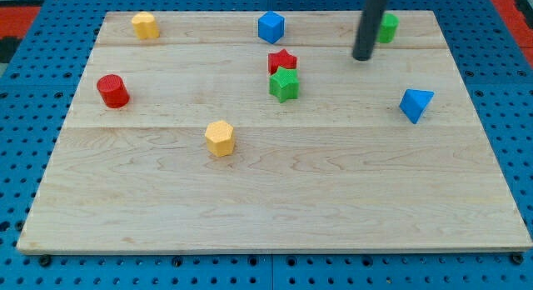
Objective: Place the red star vertical to the triangle
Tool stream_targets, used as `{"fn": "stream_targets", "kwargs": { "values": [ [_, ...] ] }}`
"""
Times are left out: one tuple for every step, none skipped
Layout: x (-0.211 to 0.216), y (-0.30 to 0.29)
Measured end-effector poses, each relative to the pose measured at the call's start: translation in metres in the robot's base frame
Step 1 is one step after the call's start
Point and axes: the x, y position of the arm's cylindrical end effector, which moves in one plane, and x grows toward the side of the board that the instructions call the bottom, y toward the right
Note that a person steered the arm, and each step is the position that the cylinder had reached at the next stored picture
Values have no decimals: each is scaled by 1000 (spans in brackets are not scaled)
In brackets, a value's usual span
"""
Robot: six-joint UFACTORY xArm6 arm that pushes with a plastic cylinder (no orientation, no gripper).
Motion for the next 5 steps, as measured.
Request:
{"fn": "stream_targets", "kwargs": {
  "values": [
    [11, -80],
    [17, -109],
    [17, -110],
    [17, -112],
    [17, -131]
  ]
}}
